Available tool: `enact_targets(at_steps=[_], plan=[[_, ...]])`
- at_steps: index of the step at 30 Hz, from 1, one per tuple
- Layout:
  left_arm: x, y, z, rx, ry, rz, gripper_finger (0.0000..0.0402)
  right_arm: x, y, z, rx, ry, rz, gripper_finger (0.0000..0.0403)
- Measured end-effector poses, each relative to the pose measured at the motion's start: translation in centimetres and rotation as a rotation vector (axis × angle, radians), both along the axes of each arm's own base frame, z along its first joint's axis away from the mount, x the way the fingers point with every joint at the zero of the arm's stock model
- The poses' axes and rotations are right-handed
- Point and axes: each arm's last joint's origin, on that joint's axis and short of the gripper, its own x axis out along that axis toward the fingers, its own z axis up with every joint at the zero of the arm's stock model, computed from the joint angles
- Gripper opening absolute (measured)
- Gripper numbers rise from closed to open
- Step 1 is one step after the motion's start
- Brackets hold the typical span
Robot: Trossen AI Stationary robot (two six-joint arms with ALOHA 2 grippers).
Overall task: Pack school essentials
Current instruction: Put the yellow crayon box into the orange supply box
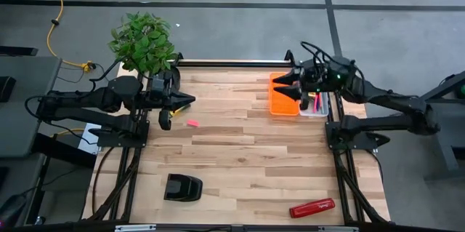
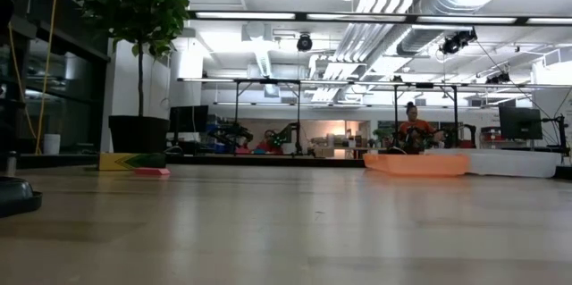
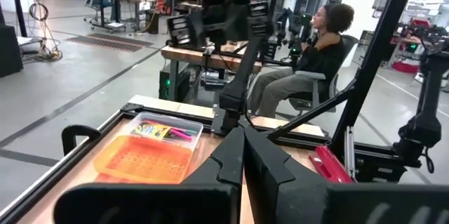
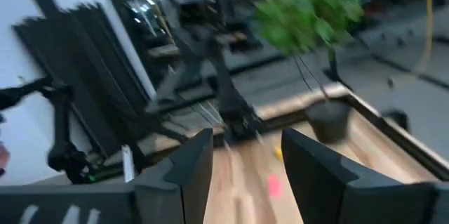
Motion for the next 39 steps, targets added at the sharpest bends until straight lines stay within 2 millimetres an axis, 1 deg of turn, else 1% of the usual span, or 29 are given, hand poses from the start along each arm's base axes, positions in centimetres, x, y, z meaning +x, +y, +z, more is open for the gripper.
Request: enact_targets(at_steps=[5,9,13,20,26,33,36,39], plan=[[0.0,0.0,0.0,-0.007,-0.002,-0.001,0.0001,0.7,2.7,0.0,-0.15,-0.005,0.069,0.016],[0.0,0.0,0.0,-0.007,-0.002,-0.004,0.0001,1.1,3.9,-0.3,-0.146,0.008,0.098,0.016],[0.0,0.0,0.0,-0.007,-0.002,-0.004,0.0001,1.3,4.6,-0.3,-0.163,0.009,0.109,0.016],[0.1,-0.1,0.0,0.018,0.004,-0.04,0.0002,1.3,5.2,-0.2,-0.2,-0.007,0.139,0.016],[0.1,0.0,0.0,0.011,0.005,-0.017,0.0013,1.4,5.7,-0.2,-0.238,-0.012,0.169,0.016],[0.1,0.1,0.0,0.054,0.014,0.039,0.0046,1.4,6.1,-0.3,-0.24,-0.013,0.185,0.016],[0.0,0.2,-0.1,0.049,0.016,0.083,0.0075,1.3,6.1,-0.4,-0.238,0.002,0.187,0.016],[0.0,0.4,-0.4,-0.038,0.026,0.142,0.0113,1.3,6.1,-0.6,-0.231,0.019,0.189,0.016]])
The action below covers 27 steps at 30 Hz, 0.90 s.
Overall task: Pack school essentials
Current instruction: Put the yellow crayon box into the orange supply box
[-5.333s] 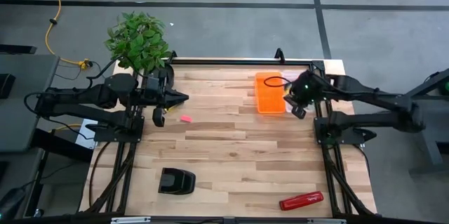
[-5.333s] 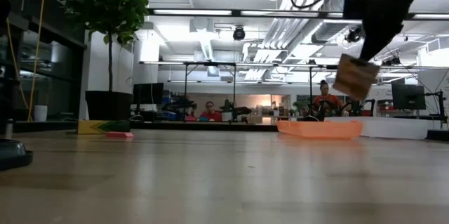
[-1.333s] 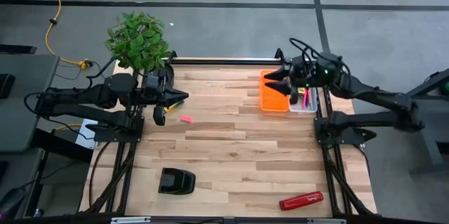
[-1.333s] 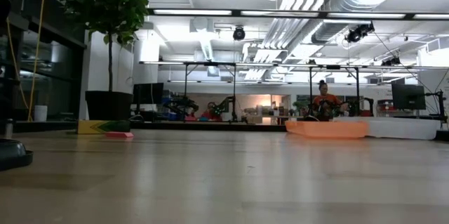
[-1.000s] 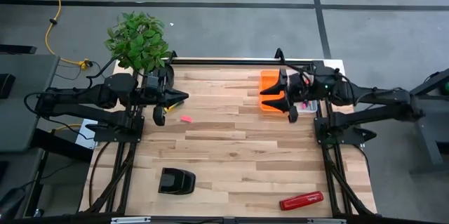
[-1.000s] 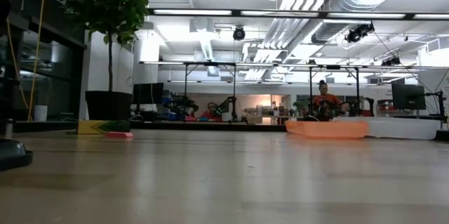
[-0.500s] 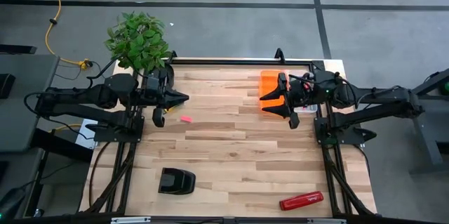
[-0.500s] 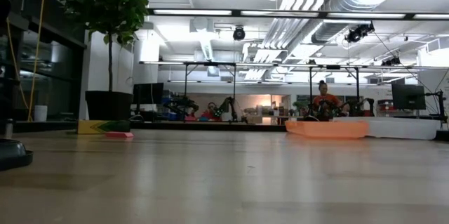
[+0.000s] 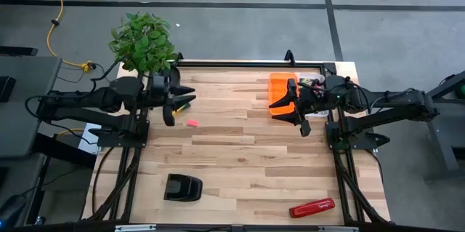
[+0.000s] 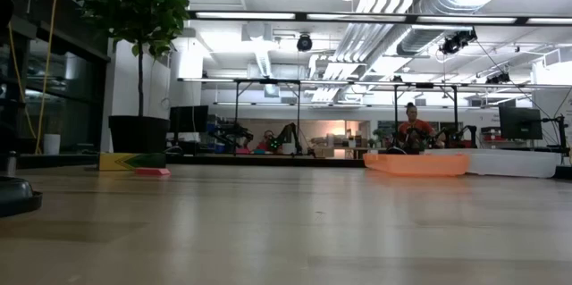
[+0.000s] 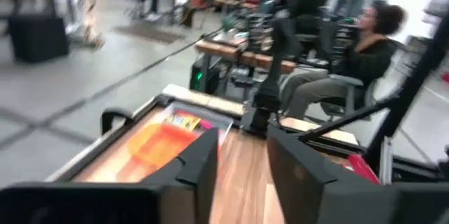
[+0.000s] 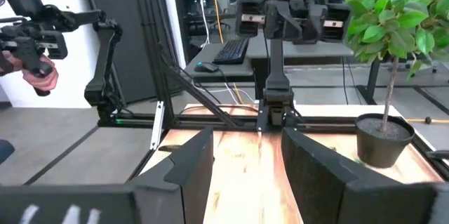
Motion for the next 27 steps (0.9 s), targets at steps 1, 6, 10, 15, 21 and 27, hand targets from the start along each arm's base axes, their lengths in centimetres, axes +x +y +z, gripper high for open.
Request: enact_targets(at_steps=[1,6,10,15,21,27], plan=[[0.0,0.1,-0.2,-0.029,0.011,0.021,0.0127,0.0,0.0,0.0,0.004,0.005,0.0,0.016],[-0.3,0.1,-1.8,-0.219,0.108,0.101,0.0186,0.0,0.0,-0.1,0.038,0.014,-0.002,0.016],[-0.5,0.1,-5.0,-0.412,0.205,0.166,0.0206,0.0,0.0,-0.1,0.046,0.015,-0.003,0.016],[-0.7,-0.5,-10.7,-0.664,0.287,0.275,0.0206,0.0,0.0,-0.1,0.045,0.015,-0.018,0.016],[-2.3,-1.2,-17.2,-0.952,0.285,0.531,0.0194,0.0,-0.1,-0.1,0.045,0.015,-0.053,0.016],[-2.8,-1.6,-18.2,-1.044,0.257,0.625,0.0177,0.0,-0.1,-0.1,0.06,0.018,-0.055,0.016]])
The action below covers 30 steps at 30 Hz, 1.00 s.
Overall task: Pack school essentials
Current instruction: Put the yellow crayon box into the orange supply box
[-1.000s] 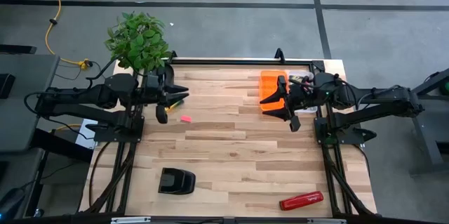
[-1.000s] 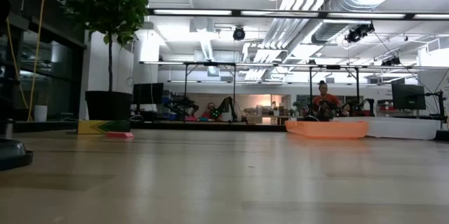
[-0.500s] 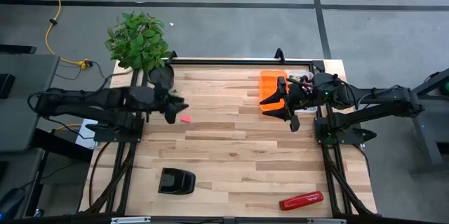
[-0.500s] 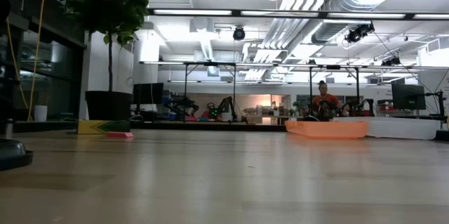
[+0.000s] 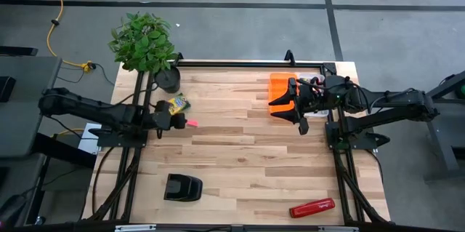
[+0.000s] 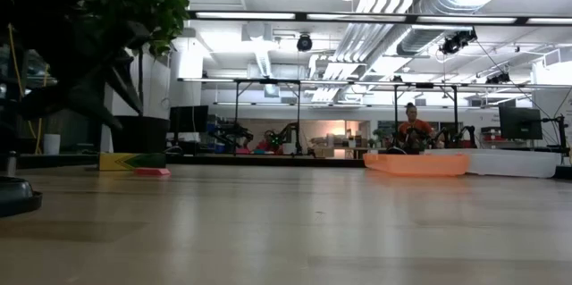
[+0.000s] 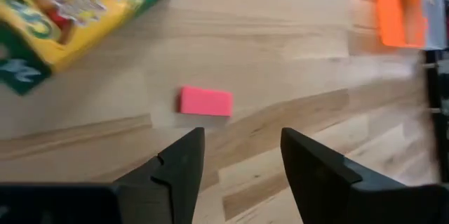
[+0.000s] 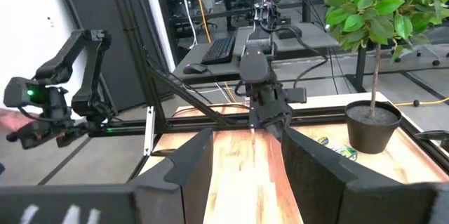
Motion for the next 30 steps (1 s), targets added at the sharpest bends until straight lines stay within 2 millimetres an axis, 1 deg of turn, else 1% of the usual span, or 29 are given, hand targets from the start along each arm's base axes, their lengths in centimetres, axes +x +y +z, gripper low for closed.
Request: enact_targets(at_steps=[3,5,6,10,14,20,24,30], plan=[[-0.7,0.1,0.7,0.01,0.095,0.057,0.0168,0.0,0.0,0.0,0.001,0.001,0.0,0.016],[-1.7,0.3,0.8,0.024,0.179,0.164,0.0163,0.0,0.0,0.0,-0.001,0.001,0.0,0.016],[-2.0,0.4,0.9,0.028,0.189,0.215,0.0161,0.0,0.0,0.0,-0.001,0.002,0.0,0.016],[-1.9,0.9,0.7,0.045,0.178,0.298,0.0157,0.0,0.0,-0.1,-0.005,0.008,0.0,0.016],[-1.7,1.4,-0.5,0.034,0.252,0.359,0.0157,0.0,0.0,-0.2,-0.009,0.023,0.0,0.016],[-1.4,2.6,-1.5,0.014,0.316,0.512,0.0157,0.0,0.0,-0.4,-0.008,0.04,0.0,0.016],[-1.2,3.3,-2.2,-0.016,0.354,0.567,0.0157,0.0,0.0,-0.4,-0.008,0.043,0.0,0.016],[-0.5,4.2,-2.6,-0.02,0.31,0.643,0.0156,0.0,0.0,-0.5,-0.008,0.047,0.0,0.016]])
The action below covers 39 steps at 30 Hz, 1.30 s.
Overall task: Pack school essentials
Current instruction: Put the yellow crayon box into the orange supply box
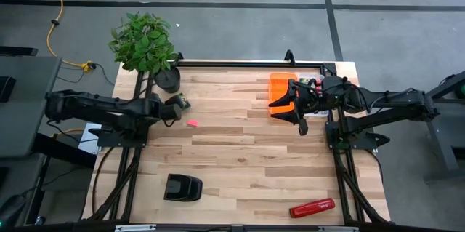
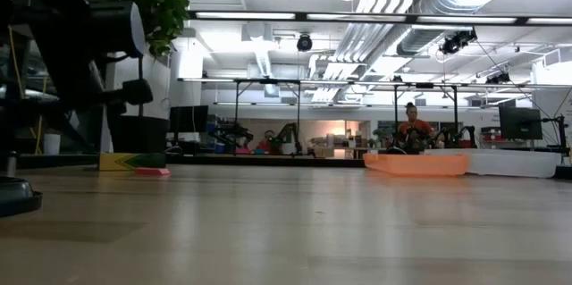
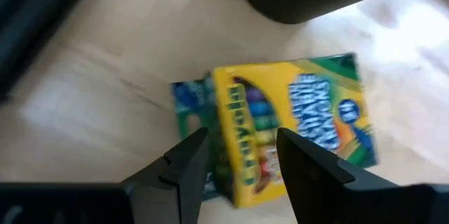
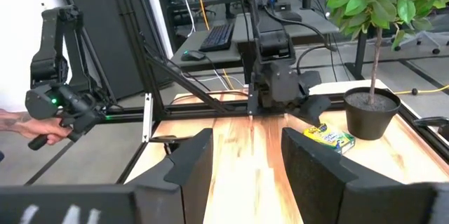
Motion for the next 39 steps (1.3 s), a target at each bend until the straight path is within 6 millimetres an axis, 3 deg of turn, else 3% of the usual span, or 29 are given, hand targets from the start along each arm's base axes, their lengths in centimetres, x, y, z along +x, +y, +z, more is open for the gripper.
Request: enact_targets(at_steps=[16,20,28,39], plan=[[0.4,0.8,-0.7,-0.053,0.002,0.03,0.0151,0.0,0.0,0.0,0.0,0.002,0.0,0.016],[0.5,0.8,-0.7,-0.051,-0.006,0.029,0.0116,0.0,0.0,0.0,0.0,0.002,0.0,0.016],[0.5,0.8,-0.7,-0.051,0.008,0.006,0.0011,0.0,0.0,0.0,0.0,0.002,0.0,0.016],[0.2,0.4,0.9,-0.019,-0.059,-0.131,0.0001,0.0,0.0,0.0,0.0,0.002,0.0,0.016]])
